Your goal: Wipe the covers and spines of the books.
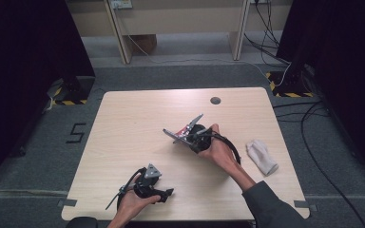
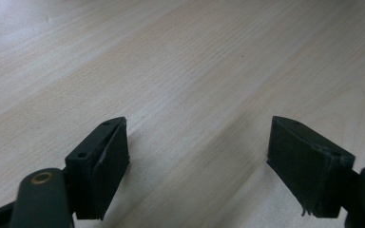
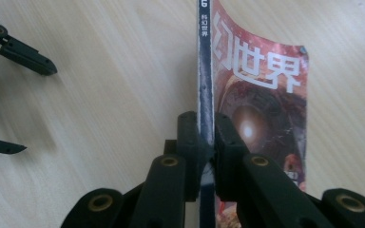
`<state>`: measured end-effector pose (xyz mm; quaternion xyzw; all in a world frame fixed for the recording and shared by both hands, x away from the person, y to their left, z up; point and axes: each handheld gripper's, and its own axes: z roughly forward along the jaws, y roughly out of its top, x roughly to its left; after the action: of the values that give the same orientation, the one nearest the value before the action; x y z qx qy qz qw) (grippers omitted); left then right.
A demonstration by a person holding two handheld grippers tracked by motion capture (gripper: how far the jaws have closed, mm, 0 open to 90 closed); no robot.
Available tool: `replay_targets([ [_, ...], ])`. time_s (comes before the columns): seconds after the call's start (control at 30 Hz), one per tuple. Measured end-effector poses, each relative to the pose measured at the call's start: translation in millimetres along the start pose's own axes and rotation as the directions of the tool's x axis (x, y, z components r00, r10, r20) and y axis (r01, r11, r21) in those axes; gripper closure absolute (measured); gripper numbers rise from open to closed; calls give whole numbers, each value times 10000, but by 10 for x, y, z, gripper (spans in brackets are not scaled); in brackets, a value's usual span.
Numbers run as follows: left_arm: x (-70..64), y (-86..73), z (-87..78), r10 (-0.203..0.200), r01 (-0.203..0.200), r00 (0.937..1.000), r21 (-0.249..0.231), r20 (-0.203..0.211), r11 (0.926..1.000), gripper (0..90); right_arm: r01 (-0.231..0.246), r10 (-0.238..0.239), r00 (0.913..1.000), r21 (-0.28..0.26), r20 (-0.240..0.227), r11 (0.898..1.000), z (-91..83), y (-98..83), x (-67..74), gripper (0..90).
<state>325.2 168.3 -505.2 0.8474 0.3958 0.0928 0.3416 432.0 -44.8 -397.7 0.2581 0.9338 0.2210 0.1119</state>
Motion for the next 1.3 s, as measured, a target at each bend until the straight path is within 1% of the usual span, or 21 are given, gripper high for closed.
replay_targets([
  [0.13,3,-1,1,32,-32,10000,-4,-43,10000,211,-127,125,9995,-64,-290,9999,101,-74,14,840],
  [0.2,7,-1,-3,30,-30,10000,11,-56,10000,210,-389,381,9975,-114,-600,9992,153,-105,19,834],
  [0.27,10,-1,-3,-1,1,10000,-10,-72,10000,209,-515,503,9963,-157,-693,9985,187,-131,31,826],
  [0.33,12,-1,-3,-9,9,10000,-21,-77,10000,209,-599,579,9943,-192,-898,9980,218,-153,43,814],
  [0.4,13,-2,-7,-30,29,10000,-31,-89,10000,209,-603,581,9939,-206,-938,9980,244,-168,49,806],
  [0.43,15,-1,-8,-32,32,10000,-23,-94,10000,209,-727,696,9921,-264,-1048,9970,261,-180,59,796],
  [0.5,20,0,-8,-28,28,9999,-26,-101,10000,209,-705,677,9906,-197,-1187,9973,298,-203,81,788],
  [0.53,22,0,-14,-21,21,9999,-19,-119,10000,209,-727,699,9901,-185,-1219,9972,315,-214,91,776],
  [0.57,23,0,-17,-40,39,9999,-59,-122,10000,209,-877,844,9868,-184,-1380,9960,336,-230,102,759],
  [0.7,36,0,-26,-36,35,9999,-70,-162,10000,209,-1039,986,9819,-248,-1616,9943,394,-279,135,714],
  [0.77,39,-1,-31,-41,40,9999,-43,-161,10000,208,-1066,1011,9817,-258,-1617,9940,419,-300,165,685],
  [0.83,43,0,-37,-19,18,9998,-30,-182,10000,208,-998,952,9816,-193,-1654,9948,454,-322,196,656],
  [0.97,48,-4,-37,-74,73,9998,-44,-183,10000,208,-1109,1052,9763,-201,-1894,9936,542,-384,247,576],
  [1.0,47,-4,-37,-74,73,9998,-46,-177,10000,208,-1076,1007,9743,-236,-2015,9939,559,-399,263,560],
  [1.03,47,-4,-36,-71,70,9998,-42,-173,10000,208,-1189,1115,9689,-205,-2210,9927,574,-416,285,554],
  [1.07,45,-4,-35,-72,72,9998,-39,-187,10000,208,-1231,1162,9660,-157,-2308,9923,583,-427,293,560],
  [1.1,43,-4,-35,-61,61,9998,-29,-175,10000,208,-1209,1137,9693,-202,-2182,9925,592,-441,297,553],
  [1.13,39,-5,-34,-54,54,9999,-31,-155,10000,208,-1149,1077,9745,-251,-1968,9931,600,-456,293,549],
  [1.2,36,-5,-30,-59,58,9999,-33,-146,10000,208,-1331,1230,9686,-327,-2158,9906,603,-496,266,543],
  [1.23,36,-3,-31,-63,62,9999,-49,-158,10000,209,-1514,1388,9659,-419,-2187,9876,596,-514,248,540],
  [1.3,35,-1,-35,-67,66,9998,-82,-165,9999,209,-1738,1545,9645,-742,-2141,9820,583,-565,173,538],
])
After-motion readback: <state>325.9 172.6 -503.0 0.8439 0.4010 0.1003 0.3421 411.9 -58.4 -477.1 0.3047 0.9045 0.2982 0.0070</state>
